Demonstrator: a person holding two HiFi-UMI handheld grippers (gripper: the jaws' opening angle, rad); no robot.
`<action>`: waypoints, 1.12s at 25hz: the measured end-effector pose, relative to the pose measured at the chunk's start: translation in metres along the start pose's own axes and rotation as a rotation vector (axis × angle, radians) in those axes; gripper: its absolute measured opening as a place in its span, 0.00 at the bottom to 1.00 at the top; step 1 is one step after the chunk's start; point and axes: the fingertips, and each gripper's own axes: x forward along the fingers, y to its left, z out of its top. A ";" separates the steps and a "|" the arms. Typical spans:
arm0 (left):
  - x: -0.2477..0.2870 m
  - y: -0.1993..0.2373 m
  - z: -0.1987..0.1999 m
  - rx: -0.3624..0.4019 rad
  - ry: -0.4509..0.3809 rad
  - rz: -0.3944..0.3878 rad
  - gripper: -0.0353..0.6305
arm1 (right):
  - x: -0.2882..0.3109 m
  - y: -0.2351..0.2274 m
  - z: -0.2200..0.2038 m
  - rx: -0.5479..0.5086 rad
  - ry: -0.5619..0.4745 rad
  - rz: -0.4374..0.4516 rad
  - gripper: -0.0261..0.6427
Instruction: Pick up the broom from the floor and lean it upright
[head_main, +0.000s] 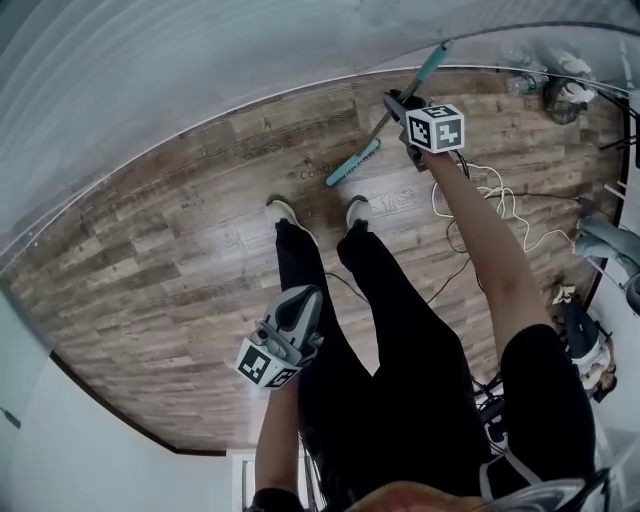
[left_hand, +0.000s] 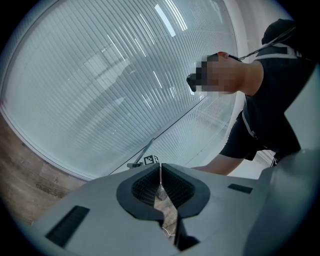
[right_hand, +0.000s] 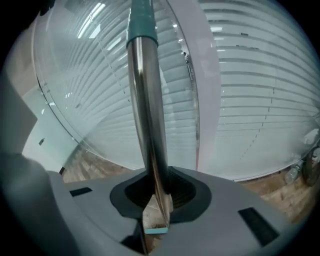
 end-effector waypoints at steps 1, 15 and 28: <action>-0.002 0.001 0.000 0.003 -0.002 0.004 0.09 | 0.006 0.002 0.002 -0.001 -0.004 -0.006 0.15; -0.011 -0.005 -0.019 -0.010 -0.014 0.005 0.09 | 0.001 0.008 0.038 -0.149 -0.174 0.000 0.21; 0.016 -0.045 -0.018 0.111 0.046 -0.102 0.09 | -0.055 0.006 0.036 -0.156 -0.250 -0.051 0.29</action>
